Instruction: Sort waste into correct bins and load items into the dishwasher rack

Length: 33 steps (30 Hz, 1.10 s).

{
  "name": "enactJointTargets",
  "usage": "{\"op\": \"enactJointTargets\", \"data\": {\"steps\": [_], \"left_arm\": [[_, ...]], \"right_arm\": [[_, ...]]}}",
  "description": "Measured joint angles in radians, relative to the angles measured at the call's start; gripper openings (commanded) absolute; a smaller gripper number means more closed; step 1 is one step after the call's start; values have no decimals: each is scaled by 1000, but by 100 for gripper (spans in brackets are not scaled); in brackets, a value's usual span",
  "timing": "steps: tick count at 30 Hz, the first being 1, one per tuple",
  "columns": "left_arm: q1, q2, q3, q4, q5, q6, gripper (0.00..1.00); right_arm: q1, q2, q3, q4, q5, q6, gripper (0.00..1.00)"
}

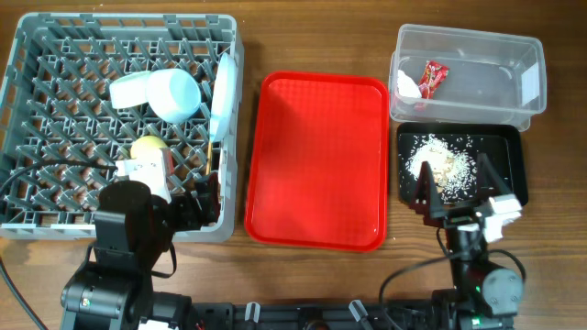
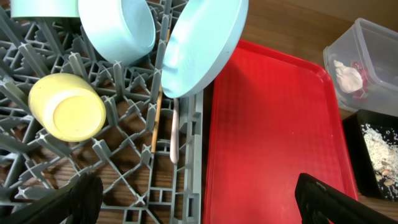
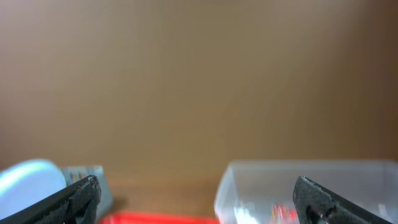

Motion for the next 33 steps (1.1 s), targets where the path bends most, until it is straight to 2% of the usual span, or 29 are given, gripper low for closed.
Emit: {"op": "enactJointTargets", "data": {"steps": [4, 6, 8, 33], "left_arm": [[0, 0, 0, 0, 0, 0, 100], [0, 0, 0, 0, 0, 0, 100], [0, 0, 0, 0, 0, 0, 100], [0, 0, 0, 0, 0, 0, 100]], "right_arm": [[0, -2, -13, -96, 0, -15, 100], [0, -5, -12, -224, 0, -29, 100], [0, -4, -14, -277, 0, -36, 100], [0, -5, -14, -270, 0, -43, 100]]}}
